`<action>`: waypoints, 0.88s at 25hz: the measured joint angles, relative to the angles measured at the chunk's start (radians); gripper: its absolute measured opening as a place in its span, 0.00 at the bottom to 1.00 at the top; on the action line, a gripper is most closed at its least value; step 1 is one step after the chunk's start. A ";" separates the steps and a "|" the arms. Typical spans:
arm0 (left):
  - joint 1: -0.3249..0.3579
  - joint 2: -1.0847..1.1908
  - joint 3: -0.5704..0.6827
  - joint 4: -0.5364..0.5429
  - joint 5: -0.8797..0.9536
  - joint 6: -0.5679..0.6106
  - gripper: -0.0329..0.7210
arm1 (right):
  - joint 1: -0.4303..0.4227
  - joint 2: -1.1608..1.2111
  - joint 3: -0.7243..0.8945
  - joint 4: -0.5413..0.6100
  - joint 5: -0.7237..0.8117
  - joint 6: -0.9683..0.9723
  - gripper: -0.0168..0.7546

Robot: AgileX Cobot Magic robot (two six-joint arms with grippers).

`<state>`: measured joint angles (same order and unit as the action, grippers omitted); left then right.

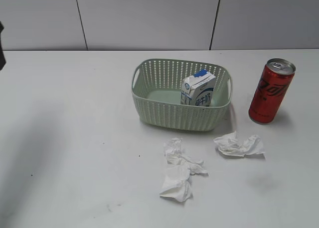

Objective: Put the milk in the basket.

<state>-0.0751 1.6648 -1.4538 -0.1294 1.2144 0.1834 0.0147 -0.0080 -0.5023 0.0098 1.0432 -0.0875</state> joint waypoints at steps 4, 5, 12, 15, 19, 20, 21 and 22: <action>-0.001 -0.190 0.245 0.000 -0.008 0.000 0.81 | 0.000 0.000 0.000 0.000 0.000 0.000 0.67; -0.001 -0.233 0.295 0.000 -0.017 0.000 0.81 | 0.000 0.000 0.000 0.000 0.000 0.000 0.67; -0.001 -0.567 0.624 -0.001 -0.115 0.000 0.81 | 0.000 0.000 0.000 0.000 0.000 0.000 0.67; -0.001 -0.719 0.747 -0.001 -0.150 0.000 0.81 | 0.000 0.000 0.000 0.000 0.000 0.000 0.67; -0.001 -0.905 0.872 -0.002 -0.186 0.000 0.81 | 0.000 0.000 0.000 0.000 0.000 0.000 0.67; -0.001 -0.942 0.896 -0.002 -0.187 0.000 0.81 | 0.000 0.000 0.000 0.000 0.000 0.000 0.67; -0.001 -0.991 0.914 -0.002 -0.184 0.000 0.81 | 0.000 0.000 0.000 0.000 0.000 0.000 0.67; -0.001 -1.023 0.920 -0.001 -0.181 0.000 0.81 | 0.000 0.000 0.000 0.000 0.000 0.000 0.67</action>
<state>-0.0760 0.6420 -0.5337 -0.1307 1.0337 0.1834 0.0147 -0.0080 -0.5023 0.0098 1.0432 -0.0875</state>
